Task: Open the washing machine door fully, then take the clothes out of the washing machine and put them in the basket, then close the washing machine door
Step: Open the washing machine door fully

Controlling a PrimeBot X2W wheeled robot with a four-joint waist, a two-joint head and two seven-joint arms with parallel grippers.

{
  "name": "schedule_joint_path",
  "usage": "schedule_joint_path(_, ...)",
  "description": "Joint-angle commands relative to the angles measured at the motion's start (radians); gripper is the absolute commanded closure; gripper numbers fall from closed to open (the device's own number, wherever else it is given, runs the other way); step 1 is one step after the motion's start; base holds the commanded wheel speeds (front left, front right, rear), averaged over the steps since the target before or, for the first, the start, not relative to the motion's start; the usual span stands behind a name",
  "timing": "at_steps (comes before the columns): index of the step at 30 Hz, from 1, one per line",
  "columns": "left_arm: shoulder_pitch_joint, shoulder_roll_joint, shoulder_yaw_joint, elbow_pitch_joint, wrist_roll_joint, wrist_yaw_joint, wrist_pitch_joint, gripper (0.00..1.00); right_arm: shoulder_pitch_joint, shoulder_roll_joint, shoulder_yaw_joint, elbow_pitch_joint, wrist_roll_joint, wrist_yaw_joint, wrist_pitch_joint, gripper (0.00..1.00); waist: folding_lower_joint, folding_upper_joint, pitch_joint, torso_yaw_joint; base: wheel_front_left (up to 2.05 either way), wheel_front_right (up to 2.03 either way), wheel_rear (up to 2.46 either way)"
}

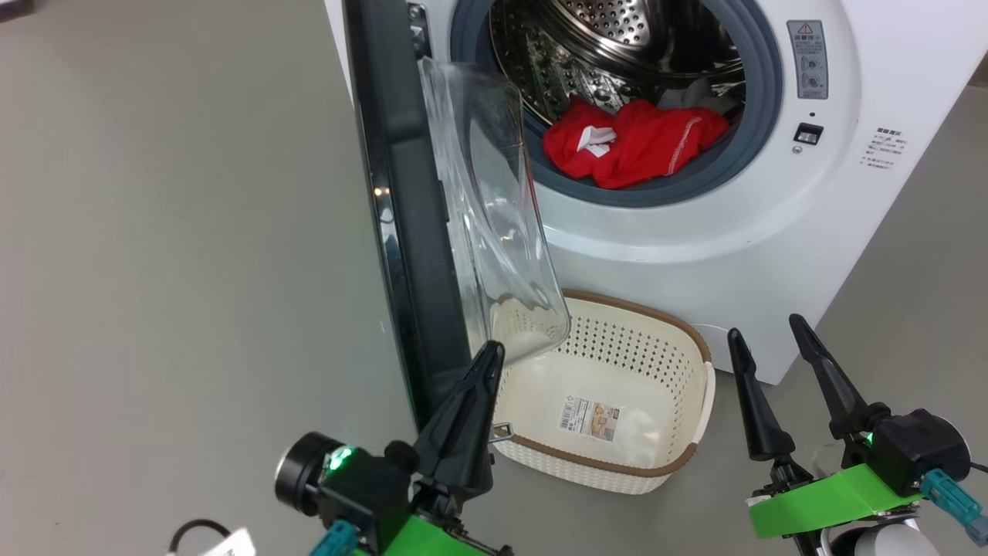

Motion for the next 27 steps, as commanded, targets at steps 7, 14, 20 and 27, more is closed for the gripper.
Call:
schedule_joint_path(7,-0.05,0.003,0.029,0.115,-0.047,-0.008,-0.005,1.0,-0.025,-0.001,0.03,-0.016,0.016,0.005,-0.006,0.0,0.0,-0.0001,0.005,-0.009,0.0,0.0,0.0)
schedule_joint_path(14,-0.057,0.004,0.03,0.18,-0.057,-0.006,-0.011,1.0,-0.024,-0.001,0.022,-0.02,0.016,0.005,-0.006,0.0,0.0,-0.0001,0.001,-0.004,0.0,0.0,0.0)
schedule_joint_path(20,-0.051,0.013,0.053,0.198,-0.068,0.014,-0.019,1.0,-0.02,-0.001,0.022,-0.023,0.018,0.005,-0.006,0.0,0.0,-0.0001,0.003,0.005,0.0,0.0,0.0)
schedule_joint_path(27,-0.03,0.042,0.096,0.194,-0.079,0.044,-0.028,1.0,-0.02,-0.001,0.019,-0.026,0.016,0.005,-0.006,0.0,0.0,-0.0001,0.01,0.024,0.0,0.0,0.0)
